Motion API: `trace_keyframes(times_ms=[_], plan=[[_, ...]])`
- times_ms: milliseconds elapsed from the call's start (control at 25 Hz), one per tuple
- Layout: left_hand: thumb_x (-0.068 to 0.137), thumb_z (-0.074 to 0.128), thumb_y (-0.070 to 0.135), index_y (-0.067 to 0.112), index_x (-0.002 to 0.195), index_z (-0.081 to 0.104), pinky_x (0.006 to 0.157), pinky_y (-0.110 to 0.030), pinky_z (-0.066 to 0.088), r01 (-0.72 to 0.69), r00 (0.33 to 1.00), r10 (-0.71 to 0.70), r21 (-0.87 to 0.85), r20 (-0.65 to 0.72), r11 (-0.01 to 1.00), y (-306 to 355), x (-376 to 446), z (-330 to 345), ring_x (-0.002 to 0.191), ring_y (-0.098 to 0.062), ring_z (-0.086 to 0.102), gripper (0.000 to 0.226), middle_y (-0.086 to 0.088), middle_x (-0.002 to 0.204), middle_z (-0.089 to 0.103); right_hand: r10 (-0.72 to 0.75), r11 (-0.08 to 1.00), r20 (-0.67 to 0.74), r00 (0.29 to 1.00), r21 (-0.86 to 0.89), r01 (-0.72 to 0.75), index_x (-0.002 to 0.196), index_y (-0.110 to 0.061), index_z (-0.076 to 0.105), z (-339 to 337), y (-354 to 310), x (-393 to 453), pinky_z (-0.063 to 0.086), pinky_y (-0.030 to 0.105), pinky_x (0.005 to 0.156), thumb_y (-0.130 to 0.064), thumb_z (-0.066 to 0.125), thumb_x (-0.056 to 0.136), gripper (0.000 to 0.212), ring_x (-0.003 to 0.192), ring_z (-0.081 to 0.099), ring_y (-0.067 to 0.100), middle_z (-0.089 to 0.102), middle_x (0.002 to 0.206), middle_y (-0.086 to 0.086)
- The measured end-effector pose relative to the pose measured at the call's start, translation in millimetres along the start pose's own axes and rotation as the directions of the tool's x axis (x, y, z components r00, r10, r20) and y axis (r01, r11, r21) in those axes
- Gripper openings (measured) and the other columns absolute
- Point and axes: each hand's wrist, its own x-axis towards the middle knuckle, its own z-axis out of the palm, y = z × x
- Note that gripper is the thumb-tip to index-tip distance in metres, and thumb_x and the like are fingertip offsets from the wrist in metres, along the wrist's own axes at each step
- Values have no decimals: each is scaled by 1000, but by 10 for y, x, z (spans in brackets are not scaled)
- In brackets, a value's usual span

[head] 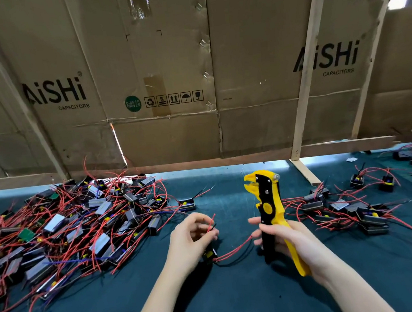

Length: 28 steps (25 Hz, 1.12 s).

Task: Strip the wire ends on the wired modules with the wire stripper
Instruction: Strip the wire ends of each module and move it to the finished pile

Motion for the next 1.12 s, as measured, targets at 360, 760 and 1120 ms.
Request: trace_keyframes(times_ms=[360,760,1120], plan=[[89,64,-3,7,86,68,77,-23,54,0,1000,3,-142,23,990,-1,33,-7,79,-16,71,11,-2,75,74,303,933,152,941,154,-326,94,0,66,43,-90,-67,54,39,77,-51,56,79,55,78,67,37,65,82,22],[89,64,-4,3,90,65,76,-21,53,-45,996,61,-219,66,975,35,18,14,77,-16,67,7,-9,76,73,434,855,461,774,60,-515,87,-6,62,143,-96,-116,52,40,82,-54,46,88,50,77,66,34,62,81,15],[89,66,0,7,90,53,85,-30,53,3,996,22,-271,91,963,17,20,-23,85,-27,70,15,-3,68,71,449,844,420,789,91,-529,78,-7,60,161,-106,-121,53,34,67,-60,53,82,53,64,58,30,56,72,13]])
